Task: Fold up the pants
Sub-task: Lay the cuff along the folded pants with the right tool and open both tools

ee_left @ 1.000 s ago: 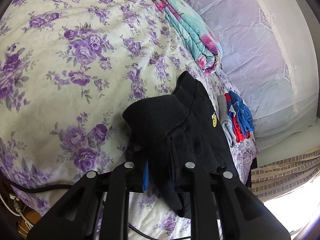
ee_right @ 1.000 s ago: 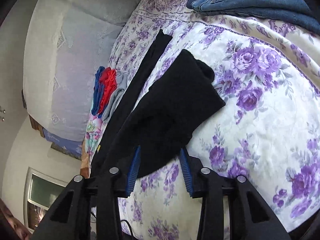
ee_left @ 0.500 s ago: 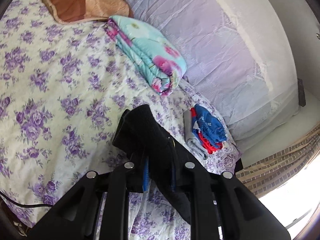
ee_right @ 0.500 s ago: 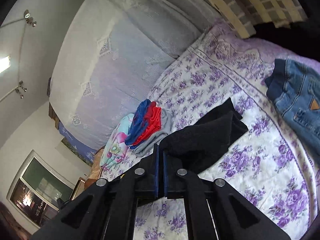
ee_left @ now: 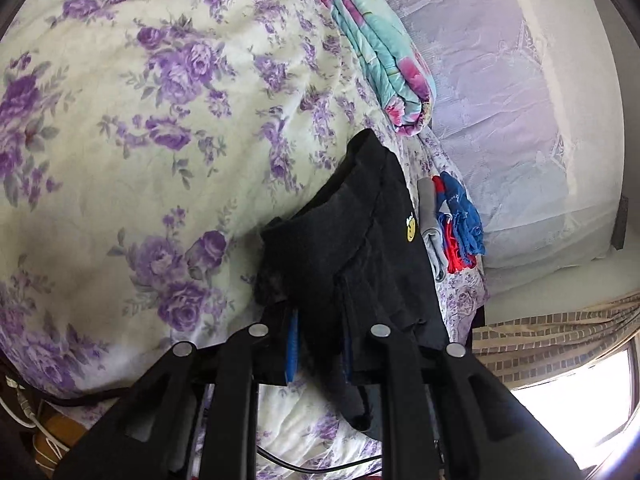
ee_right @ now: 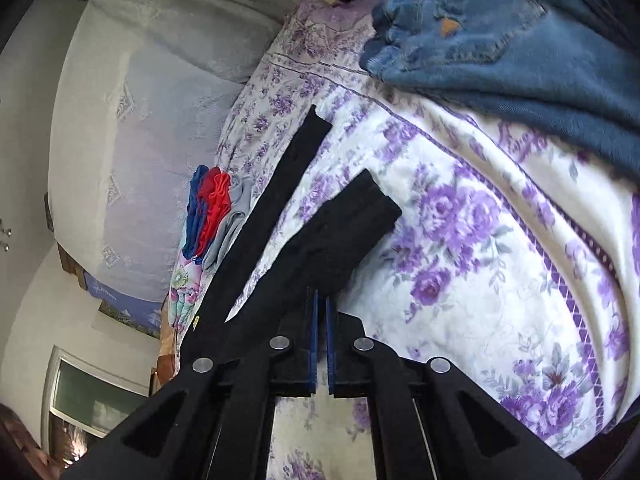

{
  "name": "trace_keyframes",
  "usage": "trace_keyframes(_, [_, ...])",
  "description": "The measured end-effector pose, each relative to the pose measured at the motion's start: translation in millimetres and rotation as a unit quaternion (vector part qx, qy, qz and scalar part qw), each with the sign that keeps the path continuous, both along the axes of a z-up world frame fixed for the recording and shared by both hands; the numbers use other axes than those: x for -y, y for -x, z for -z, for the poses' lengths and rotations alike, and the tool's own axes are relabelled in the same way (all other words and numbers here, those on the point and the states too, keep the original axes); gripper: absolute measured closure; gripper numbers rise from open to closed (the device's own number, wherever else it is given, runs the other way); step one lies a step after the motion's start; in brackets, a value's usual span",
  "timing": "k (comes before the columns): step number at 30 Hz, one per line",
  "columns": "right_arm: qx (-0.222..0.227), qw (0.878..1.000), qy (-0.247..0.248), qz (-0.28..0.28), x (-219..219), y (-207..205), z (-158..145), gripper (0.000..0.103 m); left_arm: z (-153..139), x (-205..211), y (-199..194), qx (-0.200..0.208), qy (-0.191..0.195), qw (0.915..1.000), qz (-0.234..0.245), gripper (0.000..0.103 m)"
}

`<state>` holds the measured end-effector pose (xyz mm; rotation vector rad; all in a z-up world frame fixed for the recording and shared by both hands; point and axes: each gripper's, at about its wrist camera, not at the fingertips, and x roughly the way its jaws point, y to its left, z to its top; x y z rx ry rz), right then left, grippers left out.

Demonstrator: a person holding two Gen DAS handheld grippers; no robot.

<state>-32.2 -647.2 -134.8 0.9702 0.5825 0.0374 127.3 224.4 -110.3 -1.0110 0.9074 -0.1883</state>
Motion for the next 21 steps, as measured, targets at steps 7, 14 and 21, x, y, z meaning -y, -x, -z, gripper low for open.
trace_keyframes(7, [-0.069, 0.993, 0.088, 0.037, -5, 11, -7, 0.082, -3, -5, 14, -0.027, -0.086, 0.9958, -0.02, 0.052])
trace_keyframes(14, [0.001, 0.991, 0.132, 0.011, -42, -2, -34, 0.081, -53, 14, 33, 0.03, -0.218, 0.9739, -0.055, 0.054])
trace_keyframes(21, [0.042, 0.975, 0.16, -0.148, -137, -64, -49, 0.056, -94, 80, 22, 0.125, -0.285, 0.9498, 0.032, 0.053])
